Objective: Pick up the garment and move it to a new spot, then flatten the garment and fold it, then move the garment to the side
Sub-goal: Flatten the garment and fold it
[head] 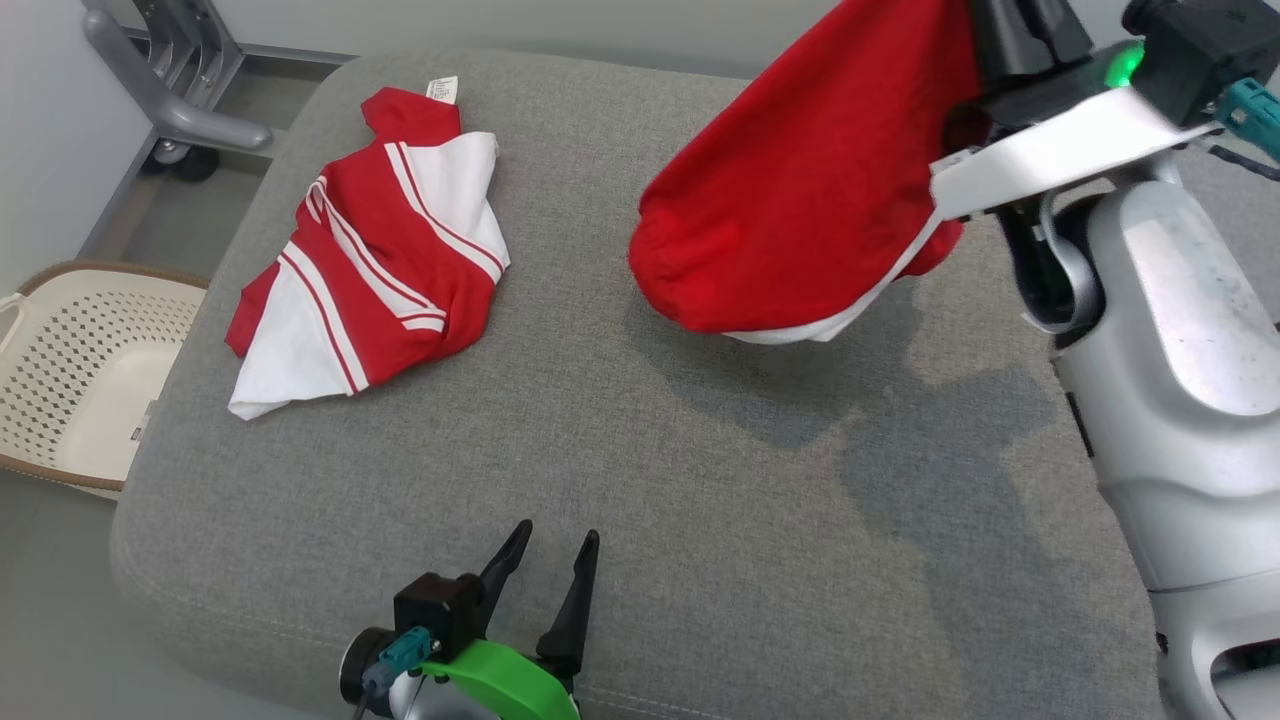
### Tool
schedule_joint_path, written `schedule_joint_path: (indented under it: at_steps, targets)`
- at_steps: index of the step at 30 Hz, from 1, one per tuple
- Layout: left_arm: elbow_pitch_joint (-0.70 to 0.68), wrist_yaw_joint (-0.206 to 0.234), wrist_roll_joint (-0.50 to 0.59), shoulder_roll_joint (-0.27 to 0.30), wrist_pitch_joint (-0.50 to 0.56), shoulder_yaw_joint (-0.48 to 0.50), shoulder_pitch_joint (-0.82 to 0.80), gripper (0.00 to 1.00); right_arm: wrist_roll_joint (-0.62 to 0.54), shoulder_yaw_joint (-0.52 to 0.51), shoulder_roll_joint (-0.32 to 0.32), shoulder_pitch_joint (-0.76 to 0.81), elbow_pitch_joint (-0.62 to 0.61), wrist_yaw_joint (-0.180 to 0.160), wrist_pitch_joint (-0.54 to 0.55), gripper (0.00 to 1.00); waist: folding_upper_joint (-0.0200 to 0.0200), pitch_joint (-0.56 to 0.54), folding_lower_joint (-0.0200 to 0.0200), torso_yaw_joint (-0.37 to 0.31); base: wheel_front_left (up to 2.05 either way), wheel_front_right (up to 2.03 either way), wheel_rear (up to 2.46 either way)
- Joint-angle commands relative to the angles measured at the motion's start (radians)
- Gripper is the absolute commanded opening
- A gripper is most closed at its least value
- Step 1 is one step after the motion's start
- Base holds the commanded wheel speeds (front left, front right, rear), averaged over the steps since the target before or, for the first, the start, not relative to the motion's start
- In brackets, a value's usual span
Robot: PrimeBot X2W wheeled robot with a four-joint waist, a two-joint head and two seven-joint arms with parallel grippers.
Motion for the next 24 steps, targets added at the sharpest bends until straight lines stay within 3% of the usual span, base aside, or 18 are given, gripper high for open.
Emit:
schedule_joint_path:
  at_steps: [1, 10, 11, 12, 13, 19, 24]
  targets:
    - [0.003, -0.003, -0.002, 0.004, 0.000, 0.010, 0.015, 1.00, -0.021, -0.043, -0.029, 0.030, 0.046, 0.000, -0.002, 0.00, 0.0000, -0.007, 0.0000, 0.003, 0.00, 0.00, 0.00]
    - [0.000, -0.003, -0.009, 0.004, 0.000, 0.010, 0.003, 1.00, -0.143, -0.241, -0.111, 0.205, 0.416, 0.000, -0.003, 0.01, 0.0000, 0.004, 0.0000, -0.049, 0.00, 0.00, 0.00]
    - [-0.001, -0.003, -0.006, 0.004, 0.000, 0.010, -0.002, 1.00, -0.155, -0.257, -0.114, 0.222, 0.442, 0.000, -0.003, 0.28, 0.0000, 0.005, 0.0000, -0.058, 0.00, 0.00, 0.00]
    - [-0.001, -0.003, -0.006, 0.004, 0.000, 0.009, -0.007, 1.00, -0.165, -0.278, -0.112, 0.238, 0.467, 0.000, -0.003, 0.40, 0.0000, 0.005, 0.0000, -0.068, 0.00, 0.00, 0.00]
    - [0.000, -0.003, -0.001, 0.004, 0.001, 0.009, -0.012, 1.00, -0.171, -0.293, -0.106, 0.251, 0.480, 0.000, -0.003, 1.00, 0.0000, 0.004, 0.0000, -0.079, 0.00, 0.00, 0.00]
    - [0.004, -0.003, 0.018, 0.004, 0.000, 0.041, -0.037, 1.00, -0.202, -0.347, -0.060, 0.344, 0.398, 0.000, -0.003, 1.00, 0.0000, -0.016, 0.0000, -0.157, 0.00, 0.00, 0.00]
    - [0.011, -0.003, 0.031, 0.004, 0.001, 0.079, -0.073, 1.00, -0.196, -0.307, -0.015, 0.429, 0.276, 0.000, -0.003, 1.00, 0.0000, -0.024, 0.0000, -0.245, 0.00, 0.00, 0.00]
